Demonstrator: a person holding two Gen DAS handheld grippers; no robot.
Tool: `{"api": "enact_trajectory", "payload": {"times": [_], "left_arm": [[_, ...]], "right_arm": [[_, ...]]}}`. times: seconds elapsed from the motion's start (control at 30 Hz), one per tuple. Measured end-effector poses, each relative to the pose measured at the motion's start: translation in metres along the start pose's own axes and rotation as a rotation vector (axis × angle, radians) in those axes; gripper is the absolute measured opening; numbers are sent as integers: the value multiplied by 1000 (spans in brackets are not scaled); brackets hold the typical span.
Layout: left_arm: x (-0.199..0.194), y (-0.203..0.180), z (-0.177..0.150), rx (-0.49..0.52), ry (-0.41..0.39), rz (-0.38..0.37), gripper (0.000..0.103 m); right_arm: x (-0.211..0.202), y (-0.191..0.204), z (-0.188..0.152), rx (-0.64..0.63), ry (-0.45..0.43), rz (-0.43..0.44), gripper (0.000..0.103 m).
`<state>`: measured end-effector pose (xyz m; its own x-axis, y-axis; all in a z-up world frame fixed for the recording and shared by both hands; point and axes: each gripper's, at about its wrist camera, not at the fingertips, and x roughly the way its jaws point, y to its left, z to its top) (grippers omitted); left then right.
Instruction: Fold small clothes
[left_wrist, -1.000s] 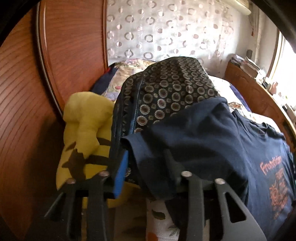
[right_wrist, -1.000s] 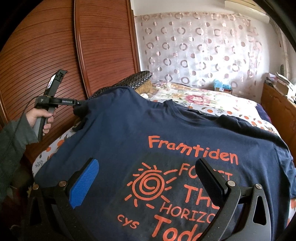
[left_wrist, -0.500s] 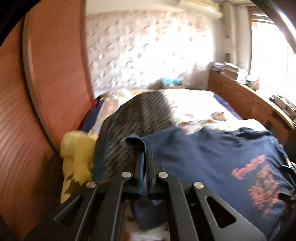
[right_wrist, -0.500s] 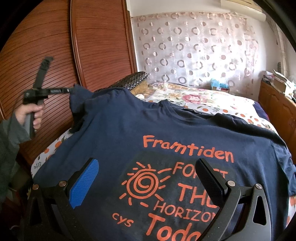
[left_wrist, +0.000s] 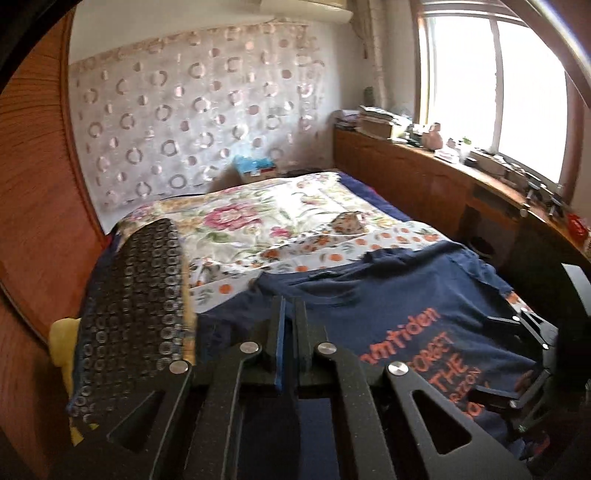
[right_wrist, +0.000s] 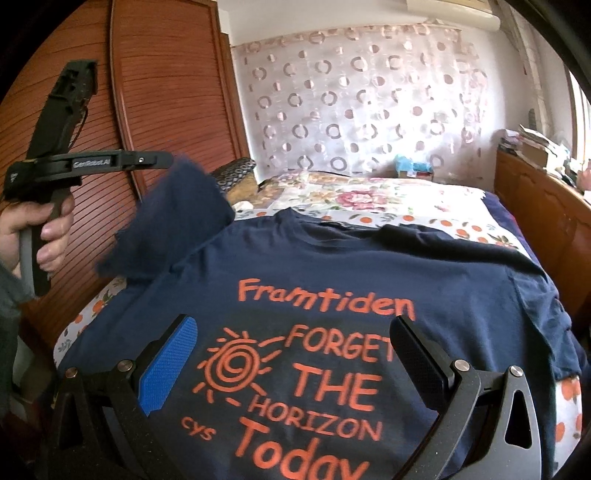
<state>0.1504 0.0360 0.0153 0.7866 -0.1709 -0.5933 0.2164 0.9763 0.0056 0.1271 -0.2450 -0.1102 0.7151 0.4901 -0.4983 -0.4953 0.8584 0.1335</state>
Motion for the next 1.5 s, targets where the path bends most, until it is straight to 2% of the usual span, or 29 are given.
{"api": "enact_trajectory", "payload": {"times": [0.03,0.1,0.17,0.33,0.47,0.6,0.7,0.83,1.0,1.23,1.33,1.4,1.5], "left_arm": [[-4,-1,-2,0,-5,-4,28],[-9,-2,-4,-4,-15,-1,42],[-14,0,-10,-4,-17,17,48],[-22,16,-34,-44,-13,50,77],[-28,26,-62,-79,-4,87,78],[-31,36,-91,-117,12,124,78],[-32,41,-111,-147,37,136,78],[-32,44,-132,-174,62,142,78],[-30,43,-146,-194,77,140,78],[-31,35,-155,-186,87,127,78],[-30,30,-157,-181,94,120,78],[-29,26,-158,-172,98,122,78],[-28,23,-158,-167,97,120,78]], "right_arm": [[0,-1,0,1,0,-3,103],[1,-1,1,3,1,-8,103],[3,1,2,7,3,-6,103],[12,5,9,-18,16,17,103],[29,6,17,-59,49,59,102],[54,7,30,-93,96,116,89],[81,10,42,-119,152,162,72],[119,20,51,-166,224,182,61],[156,31,55,-215,285,181,46],[179,48,58,-267,305,140,36],[179,50,57,-272,302,151,21],[174,49,56,-272,300,161,6],[167,43,56,-250,290,182,3]]}}
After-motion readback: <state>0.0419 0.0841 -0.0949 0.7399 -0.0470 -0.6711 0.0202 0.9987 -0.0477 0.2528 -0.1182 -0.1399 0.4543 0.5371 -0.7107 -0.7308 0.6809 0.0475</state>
